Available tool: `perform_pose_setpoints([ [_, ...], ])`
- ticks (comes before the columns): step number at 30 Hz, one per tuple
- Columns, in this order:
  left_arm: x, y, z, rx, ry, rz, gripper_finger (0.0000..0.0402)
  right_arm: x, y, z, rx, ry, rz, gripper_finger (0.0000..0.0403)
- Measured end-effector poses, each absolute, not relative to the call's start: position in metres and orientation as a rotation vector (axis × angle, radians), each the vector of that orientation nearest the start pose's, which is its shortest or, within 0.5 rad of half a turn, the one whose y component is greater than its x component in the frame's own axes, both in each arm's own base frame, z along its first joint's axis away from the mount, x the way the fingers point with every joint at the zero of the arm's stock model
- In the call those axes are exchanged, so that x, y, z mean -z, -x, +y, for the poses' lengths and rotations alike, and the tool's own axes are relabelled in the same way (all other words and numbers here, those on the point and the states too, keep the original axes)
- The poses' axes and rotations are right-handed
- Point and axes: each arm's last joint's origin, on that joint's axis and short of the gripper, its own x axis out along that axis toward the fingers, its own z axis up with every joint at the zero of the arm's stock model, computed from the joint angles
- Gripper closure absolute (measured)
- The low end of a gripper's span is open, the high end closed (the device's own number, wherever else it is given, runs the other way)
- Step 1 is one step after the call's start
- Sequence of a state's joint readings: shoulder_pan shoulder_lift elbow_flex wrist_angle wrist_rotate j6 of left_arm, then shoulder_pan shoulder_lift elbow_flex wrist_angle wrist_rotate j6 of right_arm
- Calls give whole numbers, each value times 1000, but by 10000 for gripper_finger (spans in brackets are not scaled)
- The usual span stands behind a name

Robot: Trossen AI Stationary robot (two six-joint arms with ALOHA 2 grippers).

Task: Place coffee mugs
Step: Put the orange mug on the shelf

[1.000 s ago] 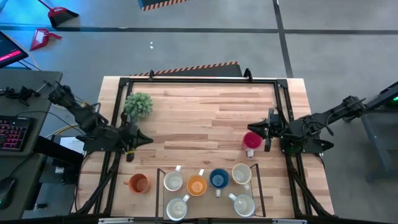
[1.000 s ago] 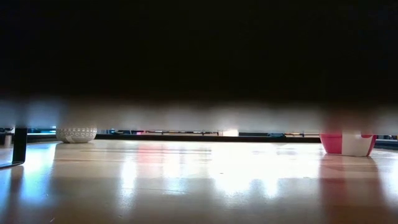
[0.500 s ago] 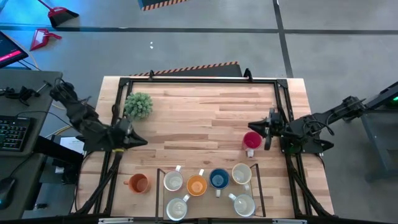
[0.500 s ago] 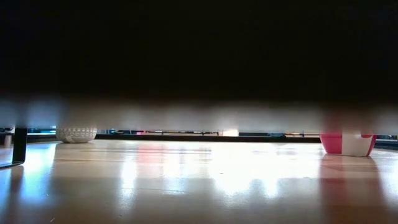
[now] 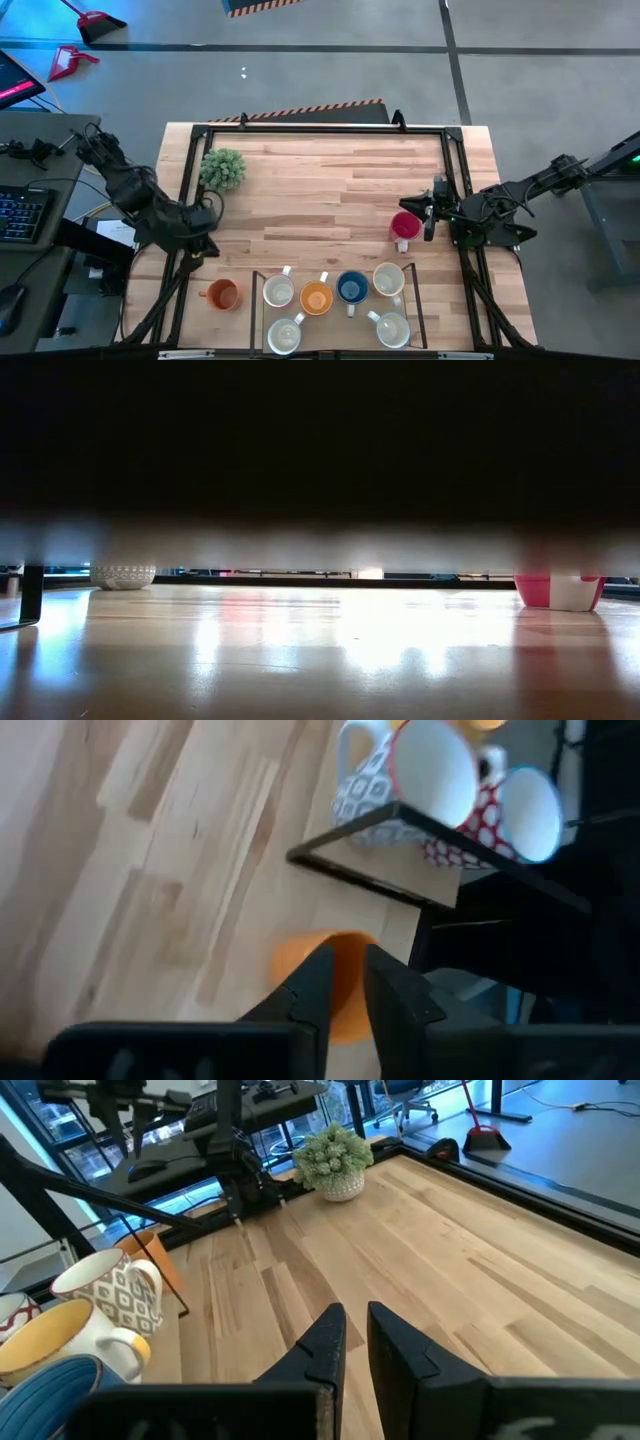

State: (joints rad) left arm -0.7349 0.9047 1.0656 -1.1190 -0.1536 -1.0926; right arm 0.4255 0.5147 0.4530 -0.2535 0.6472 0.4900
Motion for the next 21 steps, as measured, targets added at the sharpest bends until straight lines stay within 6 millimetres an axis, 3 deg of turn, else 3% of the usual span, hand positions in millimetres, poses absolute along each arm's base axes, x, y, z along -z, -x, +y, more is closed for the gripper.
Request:
perform_pose_setpoints([
  [9, -312, -127, -116, -68, 685, 1251, 285, -248, -120, 35, 295, -307, 230, 379],
  [21, -277, -141, -151, -181, 528, 1418, 277, -246, -119, 35, 294, -303, 251, 379],
])
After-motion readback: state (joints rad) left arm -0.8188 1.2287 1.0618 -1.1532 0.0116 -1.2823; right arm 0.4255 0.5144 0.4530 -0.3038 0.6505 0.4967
